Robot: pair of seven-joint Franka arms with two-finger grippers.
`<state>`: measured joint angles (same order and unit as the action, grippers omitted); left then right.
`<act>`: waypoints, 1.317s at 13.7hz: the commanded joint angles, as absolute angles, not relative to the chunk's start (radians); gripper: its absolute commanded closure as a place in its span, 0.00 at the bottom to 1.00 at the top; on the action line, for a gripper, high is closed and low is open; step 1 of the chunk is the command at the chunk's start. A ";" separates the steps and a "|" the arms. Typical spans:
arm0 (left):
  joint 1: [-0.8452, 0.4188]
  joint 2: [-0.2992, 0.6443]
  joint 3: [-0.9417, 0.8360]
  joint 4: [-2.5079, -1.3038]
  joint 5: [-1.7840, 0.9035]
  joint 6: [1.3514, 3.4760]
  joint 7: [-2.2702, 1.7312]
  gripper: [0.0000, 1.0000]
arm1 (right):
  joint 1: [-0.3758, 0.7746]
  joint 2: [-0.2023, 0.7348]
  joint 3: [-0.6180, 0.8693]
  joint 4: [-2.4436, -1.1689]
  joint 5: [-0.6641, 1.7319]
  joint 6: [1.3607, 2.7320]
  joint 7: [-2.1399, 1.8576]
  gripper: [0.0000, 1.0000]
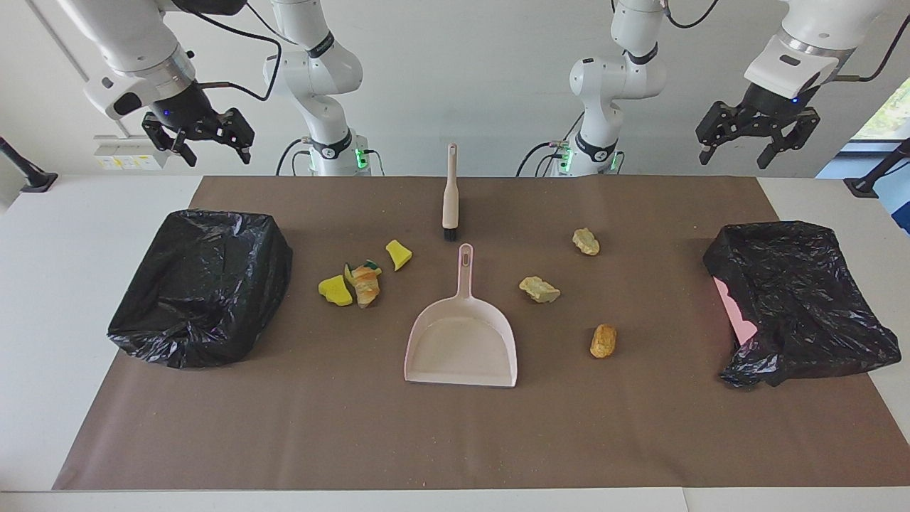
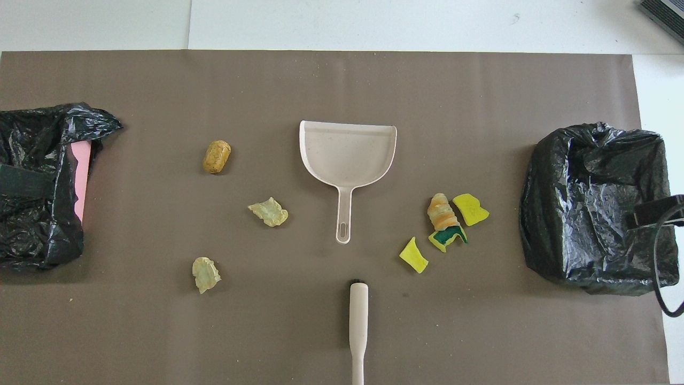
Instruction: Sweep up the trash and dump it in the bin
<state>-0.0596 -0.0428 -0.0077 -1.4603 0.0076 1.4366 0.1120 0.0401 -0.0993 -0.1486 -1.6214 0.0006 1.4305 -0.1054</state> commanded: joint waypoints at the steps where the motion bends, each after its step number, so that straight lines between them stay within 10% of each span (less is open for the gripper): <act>1: -0.049 -0.074 -0.011 -1.502 0.005 1.430 0.129 0.00 | 0.035 -0.063 -0.133 -1.562 0.003 1.447 -0.104 0.00; 18: -0.064 -0.077 -0.020 -1.503 -0.005 1.436 0.112 0.00 | 0.038 -0.069 -0.129 -1.588 -0.009 1.525 -0.112 0.00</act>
<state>-0.0607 -0.0462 -0.0204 -1.4695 0.0075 1.4354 0.1126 0.0454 -0.0659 -0.1381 -1.5798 0.0002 1.5138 -0.1054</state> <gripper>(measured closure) 0.000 0.000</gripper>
